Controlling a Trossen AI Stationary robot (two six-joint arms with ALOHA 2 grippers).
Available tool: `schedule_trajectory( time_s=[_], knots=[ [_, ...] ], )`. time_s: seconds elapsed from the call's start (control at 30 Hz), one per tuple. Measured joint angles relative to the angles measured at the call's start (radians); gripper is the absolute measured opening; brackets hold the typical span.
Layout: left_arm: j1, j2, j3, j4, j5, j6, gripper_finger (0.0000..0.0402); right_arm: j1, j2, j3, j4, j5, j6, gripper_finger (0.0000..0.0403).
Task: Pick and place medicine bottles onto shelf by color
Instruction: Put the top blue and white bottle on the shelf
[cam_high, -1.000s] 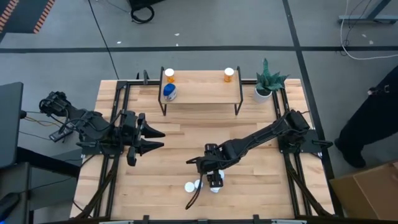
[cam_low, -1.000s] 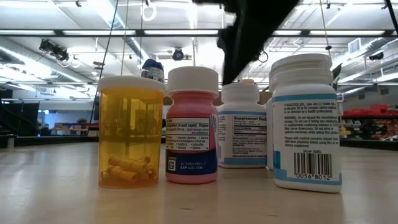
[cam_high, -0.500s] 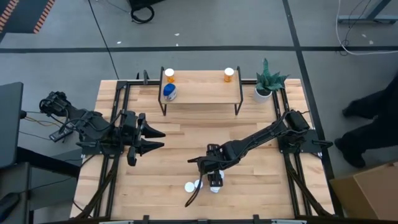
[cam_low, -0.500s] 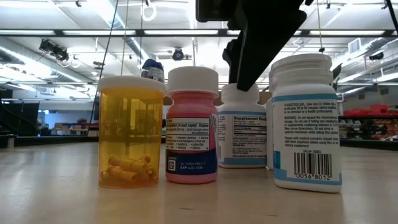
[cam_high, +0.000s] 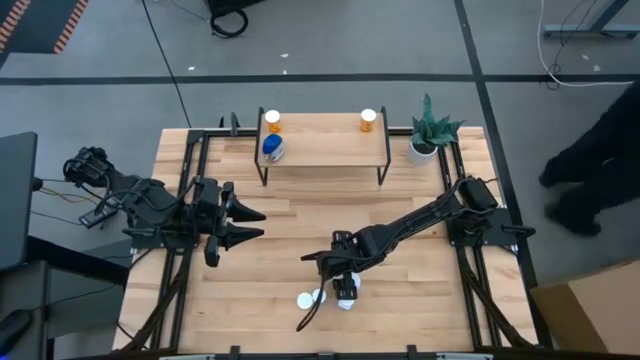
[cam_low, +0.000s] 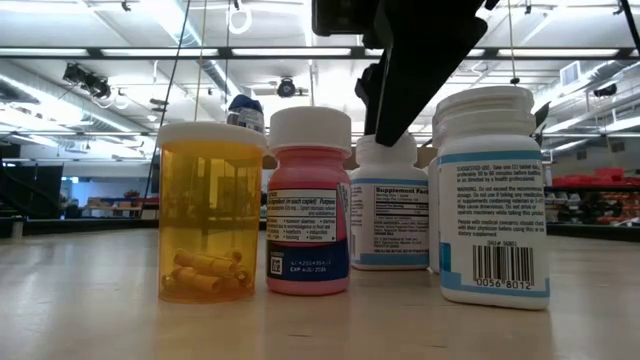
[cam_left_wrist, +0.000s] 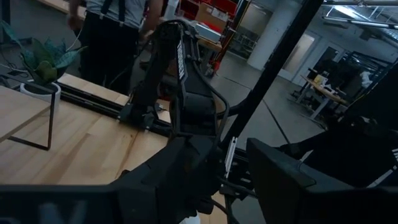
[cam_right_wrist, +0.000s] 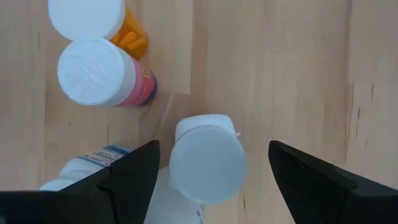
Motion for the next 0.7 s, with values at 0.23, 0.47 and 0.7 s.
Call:
schedule_trajectory(
  time_s=[0.23,0.47,0.7],
  knots=[
    [0.000,0.000,0.000,0.000,0.000,-0.001,0.0179,0.000,0.045,-0.001,0.012,-0.044,0.032,0.0308],
    [0.000,0.000,0.000,-0.008,0.000,-0.022,0.0177,0.000,0.048,-0.001,0.018,-0.044,0.057,0.0300],
    [0.000,0.000,0.000,-0.017,0.000,-0.026,0.0180,0.000,0.048,-0.001,0.013,-0.056,0.057,0.0279]
  ],
)
